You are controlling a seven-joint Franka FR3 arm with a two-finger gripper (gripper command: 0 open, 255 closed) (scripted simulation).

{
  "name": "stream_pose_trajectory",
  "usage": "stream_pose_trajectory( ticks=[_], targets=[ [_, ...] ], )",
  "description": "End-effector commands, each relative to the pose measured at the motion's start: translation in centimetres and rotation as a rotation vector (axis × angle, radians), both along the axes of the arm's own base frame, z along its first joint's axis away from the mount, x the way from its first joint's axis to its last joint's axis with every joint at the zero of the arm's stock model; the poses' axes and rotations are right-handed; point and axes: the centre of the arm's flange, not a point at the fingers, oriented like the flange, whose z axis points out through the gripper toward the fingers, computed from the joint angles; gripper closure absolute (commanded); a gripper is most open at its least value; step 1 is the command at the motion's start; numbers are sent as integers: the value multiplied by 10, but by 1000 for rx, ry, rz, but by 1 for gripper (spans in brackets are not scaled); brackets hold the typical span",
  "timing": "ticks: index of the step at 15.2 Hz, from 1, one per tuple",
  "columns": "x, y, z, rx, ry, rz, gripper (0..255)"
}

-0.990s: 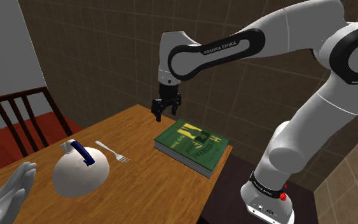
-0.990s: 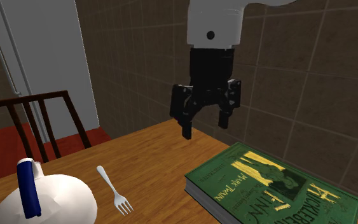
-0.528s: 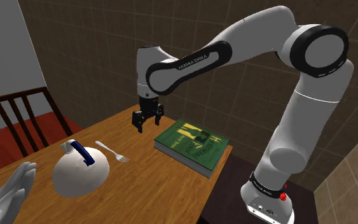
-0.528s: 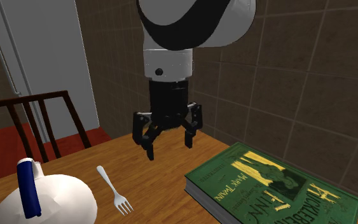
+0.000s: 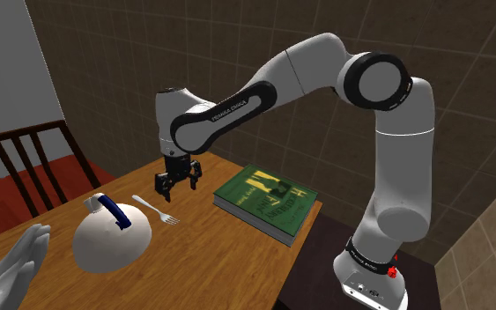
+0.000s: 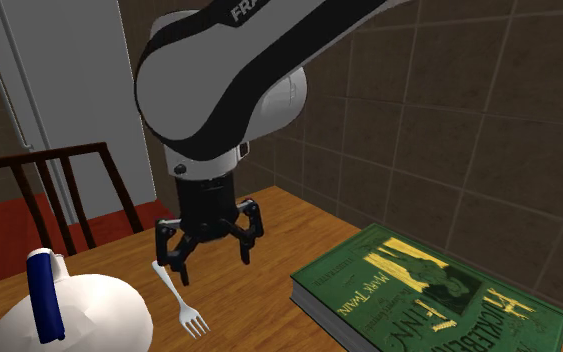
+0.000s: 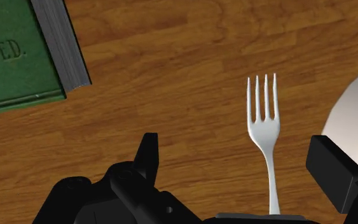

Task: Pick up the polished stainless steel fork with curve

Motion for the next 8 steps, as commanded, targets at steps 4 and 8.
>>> stream_pose_trajectory(
  ticks=[4, 8],
  targets=[
    [38, 40, -43, -9, 13, -12, 0],
    [46, 49, -63, -11, 15, -15, 0]
  ],
)
